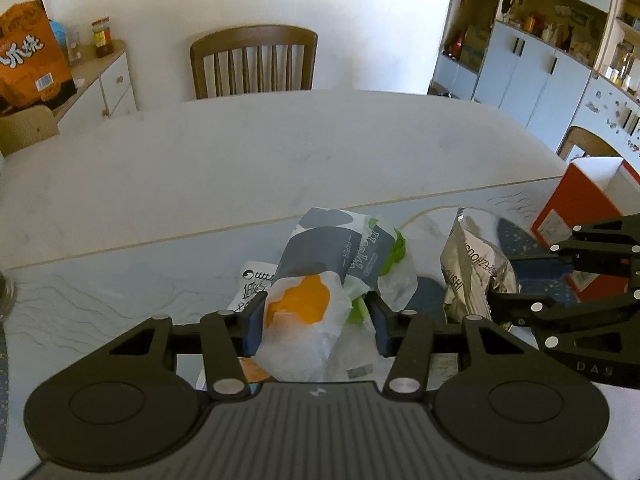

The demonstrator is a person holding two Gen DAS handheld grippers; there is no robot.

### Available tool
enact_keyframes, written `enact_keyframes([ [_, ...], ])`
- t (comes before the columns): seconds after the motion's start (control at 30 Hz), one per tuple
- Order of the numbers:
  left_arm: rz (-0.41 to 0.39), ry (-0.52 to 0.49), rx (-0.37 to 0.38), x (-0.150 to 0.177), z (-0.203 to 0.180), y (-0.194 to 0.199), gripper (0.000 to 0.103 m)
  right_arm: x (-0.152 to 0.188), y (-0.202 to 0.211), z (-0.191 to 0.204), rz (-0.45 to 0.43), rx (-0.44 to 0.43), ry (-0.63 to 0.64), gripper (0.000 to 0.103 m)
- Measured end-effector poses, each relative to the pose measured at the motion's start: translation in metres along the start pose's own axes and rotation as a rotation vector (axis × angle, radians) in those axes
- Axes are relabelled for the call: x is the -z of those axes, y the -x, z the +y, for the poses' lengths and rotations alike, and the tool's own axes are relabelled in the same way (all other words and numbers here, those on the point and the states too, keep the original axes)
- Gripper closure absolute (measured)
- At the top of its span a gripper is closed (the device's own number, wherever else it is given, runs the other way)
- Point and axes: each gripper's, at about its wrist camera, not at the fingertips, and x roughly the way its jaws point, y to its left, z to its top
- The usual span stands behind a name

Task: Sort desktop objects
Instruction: 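Carry the foil packet and white-green bag with both grippers over the shoebox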

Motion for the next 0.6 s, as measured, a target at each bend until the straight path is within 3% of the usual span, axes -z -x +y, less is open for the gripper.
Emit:
enact_keyframes([
  [0.6, -0.05, 0.0, 0.067, 0.002, -0.035, 0.073, 0.053, 0.008, 0.082, -0.01, -0.073, 0.027, -0.115, 0.072],
])
